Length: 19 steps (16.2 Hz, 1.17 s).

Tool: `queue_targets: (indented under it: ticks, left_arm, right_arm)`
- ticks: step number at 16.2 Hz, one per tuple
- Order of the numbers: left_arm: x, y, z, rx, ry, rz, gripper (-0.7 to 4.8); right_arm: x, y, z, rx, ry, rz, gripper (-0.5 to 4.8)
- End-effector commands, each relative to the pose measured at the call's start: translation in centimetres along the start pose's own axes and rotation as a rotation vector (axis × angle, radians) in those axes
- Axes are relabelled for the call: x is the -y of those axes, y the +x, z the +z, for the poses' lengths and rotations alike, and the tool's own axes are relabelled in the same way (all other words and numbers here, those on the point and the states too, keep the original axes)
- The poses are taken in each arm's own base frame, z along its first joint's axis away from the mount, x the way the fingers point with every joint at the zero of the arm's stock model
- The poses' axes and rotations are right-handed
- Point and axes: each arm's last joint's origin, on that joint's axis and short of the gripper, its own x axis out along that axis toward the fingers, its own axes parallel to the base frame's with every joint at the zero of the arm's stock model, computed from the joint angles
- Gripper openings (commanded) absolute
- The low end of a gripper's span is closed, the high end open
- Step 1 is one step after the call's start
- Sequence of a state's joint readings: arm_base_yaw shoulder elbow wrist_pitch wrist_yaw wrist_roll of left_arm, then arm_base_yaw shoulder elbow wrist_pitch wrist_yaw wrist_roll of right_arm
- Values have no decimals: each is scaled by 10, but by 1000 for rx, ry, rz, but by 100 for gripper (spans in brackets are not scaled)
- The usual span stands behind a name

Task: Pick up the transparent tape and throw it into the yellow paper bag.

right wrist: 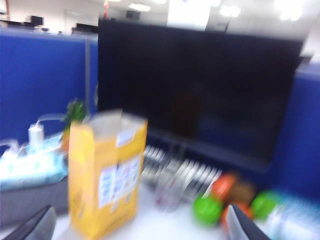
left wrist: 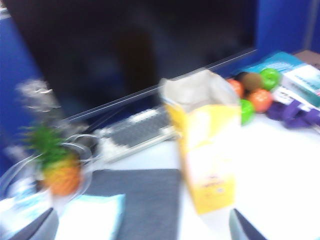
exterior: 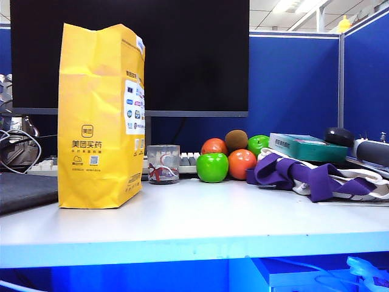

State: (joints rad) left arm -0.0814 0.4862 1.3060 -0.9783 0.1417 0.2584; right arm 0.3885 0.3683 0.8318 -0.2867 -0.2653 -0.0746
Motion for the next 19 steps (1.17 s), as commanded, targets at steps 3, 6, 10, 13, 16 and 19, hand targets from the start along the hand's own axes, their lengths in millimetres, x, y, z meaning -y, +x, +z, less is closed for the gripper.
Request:
queue_targets:
  ticks: [3,6,10,13,16,19]
  left_arm:
    - [14,42,-68,2,-112,-77,479]
    - [20,27,-85,116,-141,-12,479]
    - [18,15,-92,119,-162,154,479]
    - [19,16,-94,90,-164,138,479]
    - [19,16,-95,89,-164,137,479]
    - [19,16,-95,88,-164,137,479]
  right_arm:
    - [3,35,-73,-208,69,40,479]
    - [6,46,-78,-238,63,31,479]
    - [6,47,-81,-261,70,34,479]
    - [6,47,-81,-263,72,45,479]
    - [6,47,-81,-264,73,45,479]
    - [6,47,-81,-264,72,45,479]
